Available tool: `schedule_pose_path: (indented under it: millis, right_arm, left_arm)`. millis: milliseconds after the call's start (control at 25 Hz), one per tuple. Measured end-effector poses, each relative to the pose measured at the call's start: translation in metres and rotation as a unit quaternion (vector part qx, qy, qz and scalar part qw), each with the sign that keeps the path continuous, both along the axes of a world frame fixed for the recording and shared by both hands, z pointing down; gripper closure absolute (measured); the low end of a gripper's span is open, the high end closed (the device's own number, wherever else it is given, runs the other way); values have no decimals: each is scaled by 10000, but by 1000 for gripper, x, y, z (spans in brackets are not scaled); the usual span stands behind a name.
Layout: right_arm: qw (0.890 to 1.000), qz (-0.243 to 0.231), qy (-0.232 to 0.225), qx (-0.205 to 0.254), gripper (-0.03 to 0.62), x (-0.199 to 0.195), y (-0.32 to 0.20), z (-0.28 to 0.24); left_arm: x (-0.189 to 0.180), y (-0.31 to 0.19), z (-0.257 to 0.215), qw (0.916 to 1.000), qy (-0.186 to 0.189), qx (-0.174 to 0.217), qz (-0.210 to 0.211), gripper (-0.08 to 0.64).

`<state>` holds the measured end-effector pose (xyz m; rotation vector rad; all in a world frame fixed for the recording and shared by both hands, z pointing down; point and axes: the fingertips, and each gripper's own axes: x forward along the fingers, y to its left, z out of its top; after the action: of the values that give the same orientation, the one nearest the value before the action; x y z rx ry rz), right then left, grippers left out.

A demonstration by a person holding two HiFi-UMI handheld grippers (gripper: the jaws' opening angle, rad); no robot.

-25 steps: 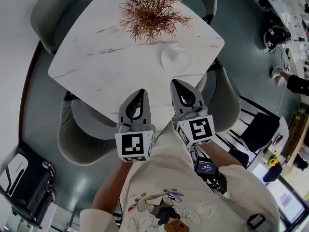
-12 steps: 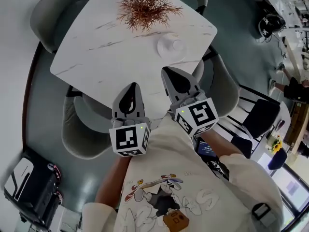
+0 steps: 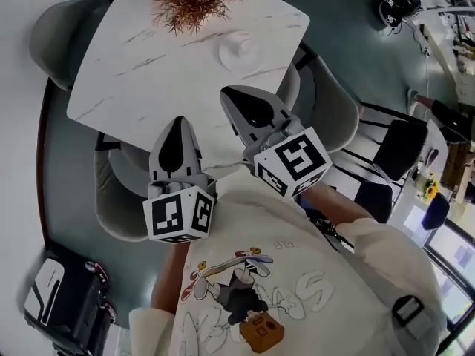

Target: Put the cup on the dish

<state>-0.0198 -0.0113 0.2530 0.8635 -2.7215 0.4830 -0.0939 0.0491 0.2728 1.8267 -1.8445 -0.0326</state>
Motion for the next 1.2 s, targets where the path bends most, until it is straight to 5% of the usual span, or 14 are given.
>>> schedule_pose_path:
  millis: [240,440,1200]
  right_arm:
    - [9970,554,-455,-292,588,6,17,-25]
    - [9950,862,-474,188,588,18,43,-53]
    - [9937,819,-365,674,588,9,133,-71]
  left_arm:
    - [0,12,-24,9996,293,-23,60,554]
    - [10,30,-44,9991,332,-22,255,554]
    - [25,99,-55,9975,314,74,630,554]
